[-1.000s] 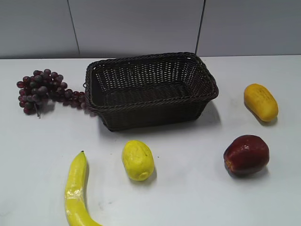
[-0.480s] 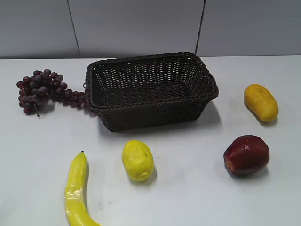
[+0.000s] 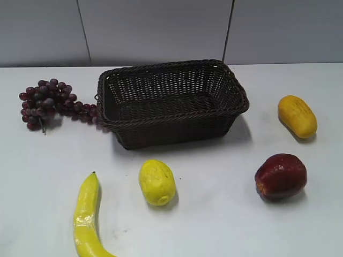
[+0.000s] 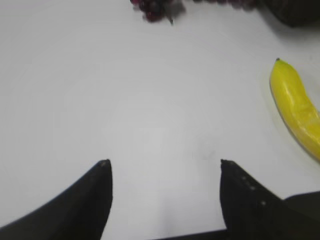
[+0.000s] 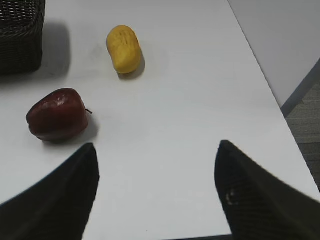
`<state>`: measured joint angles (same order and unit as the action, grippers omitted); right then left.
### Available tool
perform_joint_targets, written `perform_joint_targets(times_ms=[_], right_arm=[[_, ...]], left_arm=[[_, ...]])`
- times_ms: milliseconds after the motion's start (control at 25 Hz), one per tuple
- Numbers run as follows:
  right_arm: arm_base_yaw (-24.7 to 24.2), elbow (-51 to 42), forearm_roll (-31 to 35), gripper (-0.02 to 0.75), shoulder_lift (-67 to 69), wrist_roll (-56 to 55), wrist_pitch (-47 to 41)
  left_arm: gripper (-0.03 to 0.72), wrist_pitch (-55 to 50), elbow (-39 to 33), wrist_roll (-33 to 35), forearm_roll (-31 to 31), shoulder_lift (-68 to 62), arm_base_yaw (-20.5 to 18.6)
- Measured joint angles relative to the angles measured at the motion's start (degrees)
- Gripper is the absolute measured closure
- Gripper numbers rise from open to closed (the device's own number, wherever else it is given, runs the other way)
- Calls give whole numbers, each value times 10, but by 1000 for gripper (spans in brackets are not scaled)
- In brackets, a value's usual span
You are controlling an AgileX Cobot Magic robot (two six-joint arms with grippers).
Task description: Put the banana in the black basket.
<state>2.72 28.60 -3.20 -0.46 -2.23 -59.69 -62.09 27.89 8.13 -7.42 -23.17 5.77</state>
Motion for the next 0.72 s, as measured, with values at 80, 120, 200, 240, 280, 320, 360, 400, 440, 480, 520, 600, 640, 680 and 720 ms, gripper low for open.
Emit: perform_joint_targets(times_ms=[80,120,200,240,280,320,360,400,440,480,520,600,640,680,720], right_arm=[[0,0,0,187,0,0,0],[0,0,0,187,0,0,0],[0,0,0,187,0,0,0],[0,0,0,187,0,0,0],[0,0,0,187,0,0,0],[0,0,0,187,0,0,0],[0,0,0,187,0,0,0],[0,0,0,187,0,0,0],[0,0,0,187,0,0,0],[0,0,0,187,0,0,0],[0,0,0,187,0,0,0],[0,0,0,187,0,0,0],[0,0,0,187,0,0,0],[0,0,0,187,0,0,0],[0,0,0,187,0,0,0]], left_arm=[[160,2,0,-1,-6,-57,0],[155,4,0,0,-10,-80,0],[148,11,2,-1,-22,-131,0],[147,19,5,-1,-31,-150,-1],[146,32,8,0,-39,-173,-1],[145,45,13,2,-47,-194,-1],[145,55,19,4,-53,-217,-1],[145,61,26,7,-55,-236,-1],[145,66,32,10,-57,-260,-1],[145,66,40,12,-57,-284,-1],[145,68,47,14,-58,-306,-1],[145,71,61,17,-64,-355,0],[145,73,69,18,-67,-378,4],[145,77,76,18,-70,-396,13],[145,84,81,18,-73,-417,29]])
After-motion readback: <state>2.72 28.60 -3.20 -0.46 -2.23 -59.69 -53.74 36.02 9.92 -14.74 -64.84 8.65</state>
